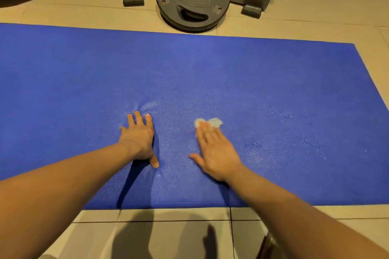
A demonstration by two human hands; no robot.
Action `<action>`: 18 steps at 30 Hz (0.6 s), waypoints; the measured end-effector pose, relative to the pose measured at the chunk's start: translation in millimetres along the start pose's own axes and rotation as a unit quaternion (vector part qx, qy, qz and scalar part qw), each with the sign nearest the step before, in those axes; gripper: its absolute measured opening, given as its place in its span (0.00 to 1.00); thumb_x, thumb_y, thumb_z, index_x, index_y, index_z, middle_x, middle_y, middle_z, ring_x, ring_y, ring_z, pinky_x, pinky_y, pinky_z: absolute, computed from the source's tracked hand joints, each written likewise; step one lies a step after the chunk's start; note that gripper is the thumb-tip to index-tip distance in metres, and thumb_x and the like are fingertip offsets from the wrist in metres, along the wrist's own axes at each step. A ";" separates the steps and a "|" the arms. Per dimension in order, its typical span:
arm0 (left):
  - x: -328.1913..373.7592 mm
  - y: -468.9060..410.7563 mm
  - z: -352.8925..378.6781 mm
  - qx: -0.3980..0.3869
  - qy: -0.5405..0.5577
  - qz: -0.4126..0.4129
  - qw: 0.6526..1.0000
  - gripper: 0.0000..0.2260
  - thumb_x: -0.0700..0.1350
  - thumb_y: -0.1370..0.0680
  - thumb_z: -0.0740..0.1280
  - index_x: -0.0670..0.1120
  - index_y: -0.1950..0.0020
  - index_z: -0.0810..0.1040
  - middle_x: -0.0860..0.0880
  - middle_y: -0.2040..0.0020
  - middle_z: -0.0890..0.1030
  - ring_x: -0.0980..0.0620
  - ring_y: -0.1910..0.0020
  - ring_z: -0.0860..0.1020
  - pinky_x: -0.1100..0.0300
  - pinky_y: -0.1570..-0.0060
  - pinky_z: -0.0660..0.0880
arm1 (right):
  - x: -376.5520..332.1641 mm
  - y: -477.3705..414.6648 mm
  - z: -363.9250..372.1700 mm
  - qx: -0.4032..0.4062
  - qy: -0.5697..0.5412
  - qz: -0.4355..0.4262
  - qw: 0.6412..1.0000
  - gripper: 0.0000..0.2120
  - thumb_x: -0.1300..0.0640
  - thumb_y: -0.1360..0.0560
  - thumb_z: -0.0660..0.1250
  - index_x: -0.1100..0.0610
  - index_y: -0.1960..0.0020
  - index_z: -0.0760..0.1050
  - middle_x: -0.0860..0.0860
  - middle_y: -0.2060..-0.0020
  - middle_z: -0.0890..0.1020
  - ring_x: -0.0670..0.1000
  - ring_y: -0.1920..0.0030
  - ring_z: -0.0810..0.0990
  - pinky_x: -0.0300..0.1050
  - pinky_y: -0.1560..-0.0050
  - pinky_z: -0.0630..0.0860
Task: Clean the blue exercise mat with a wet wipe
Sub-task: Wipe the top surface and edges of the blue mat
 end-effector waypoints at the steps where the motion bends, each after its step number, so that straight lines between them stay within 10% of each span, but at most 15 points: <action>1: -0.1 0.0 0.3 -0.002 0.001 0.000 1.000 0.76 0.69 0.46 0.82 0.40 0.19 0.34 0.35 0.19 0.38 0.30 0.20 0.41 0.33 0.25 0.59 | 25.5 7.7 -0.7 0.003 0.007 0.044 0.999 0.42 0.33 0.18 0.50 0.64 0.18 0.47 0.59 0.18 0.50 0.59 0.18 0.47 0.58 0.21 0.53; 9: 1.6 -1.6 1.0 -0.003 0.006 -0.006 1.000 0.78 0.69 0.48 0.82 0.40 0.19 0.33 0.34 0.19 0.38 0.30 0.20 0.40 0.32 0.25 0.58 | 13.8 10.2 -5.8 0.013 -0.070 0.315 0.946 0.45 0.35 0.20 0.38 0.72 0.22 0.54 0.69 0.22 0.54 0.67 0.20 0.52 0.62 0.21 0.53; 18: -0.1 0.3 0.6 -0.001 0.008 -0.007 1.000 0.78 0.69 0.48 0.82 0.42 0.19 0.33 0.35 0.19 0.39 0.31 0.20 0.42 0.32 0.25 0.58 | -68.5 24.0 7.2 0.000 -0.008 0.010 1.000 0.37 0.40 0.17 0.54 0.66 0.19 0.54 0.62 0.19 0.54 0.61 0.19 0.51 0.60 0.23 0.59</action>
Point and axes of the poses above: each hand's wrist, its own y-axis away from the middle knuckle, its own z-axis out of the palm, x = y × z, the point moved 4 cm from there along -y, towards the middle knuckle
